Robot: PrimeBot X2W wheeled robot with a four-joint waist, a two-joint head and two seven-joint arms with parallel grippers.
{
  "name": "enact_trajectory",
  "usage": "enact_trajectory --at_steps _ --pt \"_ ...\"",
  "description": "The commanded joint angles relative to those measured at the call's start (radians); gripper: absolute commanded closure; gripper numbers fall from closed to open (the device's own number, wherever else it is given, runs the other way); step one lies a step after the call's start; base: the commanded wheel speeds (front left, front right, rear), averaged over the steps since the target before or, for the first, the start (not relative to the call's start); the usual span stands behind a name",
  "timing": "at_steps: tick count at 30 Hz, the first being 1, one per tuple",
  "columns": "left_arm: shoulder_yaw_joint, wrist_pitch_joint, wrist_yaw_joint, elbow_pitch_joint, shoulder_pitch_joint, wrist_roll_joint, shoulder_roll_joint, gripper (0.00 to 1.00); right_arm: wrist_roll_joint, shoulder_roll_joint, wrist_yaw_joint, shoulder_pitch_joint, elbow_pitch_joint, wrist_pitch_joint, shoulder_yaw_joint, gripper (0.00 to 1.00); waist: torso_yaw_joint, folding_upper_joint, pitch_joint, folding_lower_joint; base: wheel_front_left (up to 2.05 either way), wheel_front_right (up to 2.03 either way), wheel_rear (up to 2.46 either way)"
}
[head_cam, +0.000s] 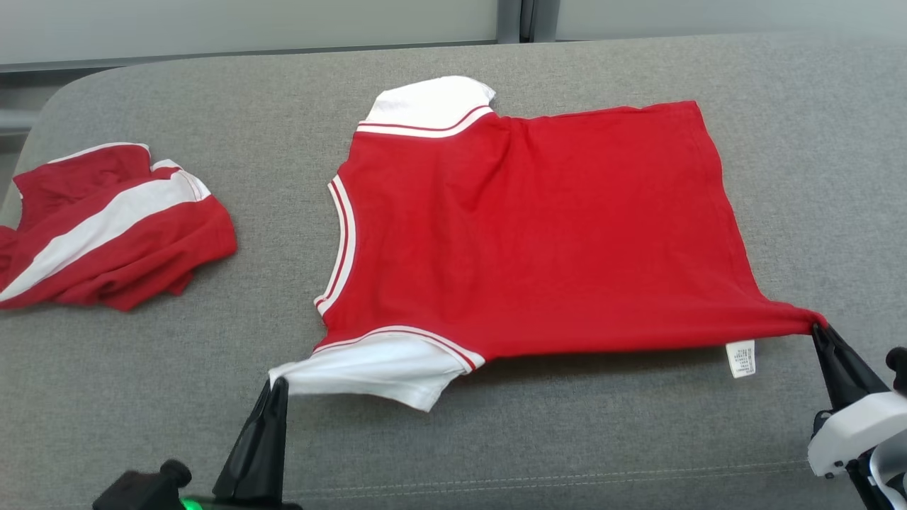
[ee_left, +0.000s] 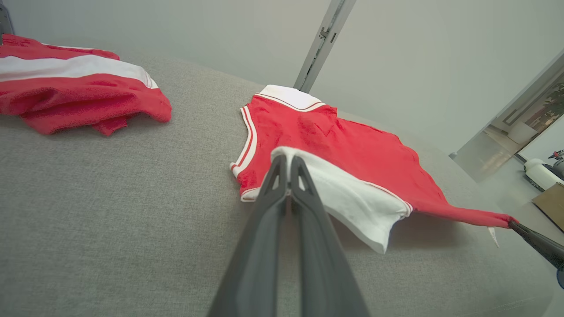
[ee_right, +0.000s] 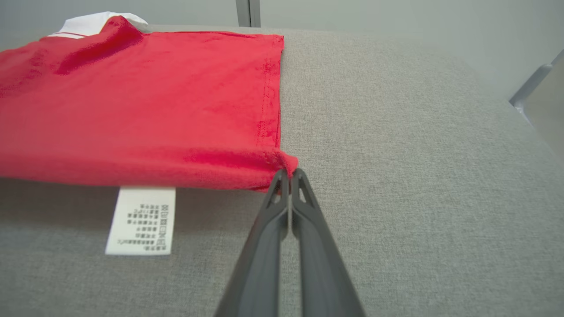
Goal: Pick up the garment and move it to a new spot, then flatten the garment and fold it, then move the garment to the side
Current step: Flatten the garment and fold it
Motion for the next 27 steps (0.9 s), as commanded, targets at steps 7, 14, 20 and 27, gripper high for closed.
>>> enact_trajectory --at_steps 7,14,20,27 --pt "-0.029 0.06 -0.011 0.08 -0.199 0.028 -0.013 1.0 -0.04 0.011 -0.002 -0.085 -0.049 0.089 -0.015 1.0 -0.025 -0.0001 0.016 0.0001 0.0 0.0 0.0" --pt "-0.038 0.053 -0.054 0.288 -0.409 0.026 -0.048 1.0 -0.102 0.058 -0.002 -0.27 0.089 0.105 0.043 1.0 -0.052 -0.0001 0.052 0.0001 0.0 0.0 0.0" --pt "-0.048 0.004 -0.081 0.459 -0.547 0.064 -0.056 1.0 -0.107 0.093 -0.002 -0.408 0.247 0.055 0.08 1.0 -0.061 -0.0001 0.086 0.0001 0.0 0.0 0.0" --pt "-0.06 -0.07 -0.102 0.67 -0.691 0.124 -0.066 1.0 -0.108 0.114 -0.002 -0.563 0.465 -0.048 0.138 1.0 -0.062 -0.0001 0.127 0.0001 0.0 0.0 0.0"
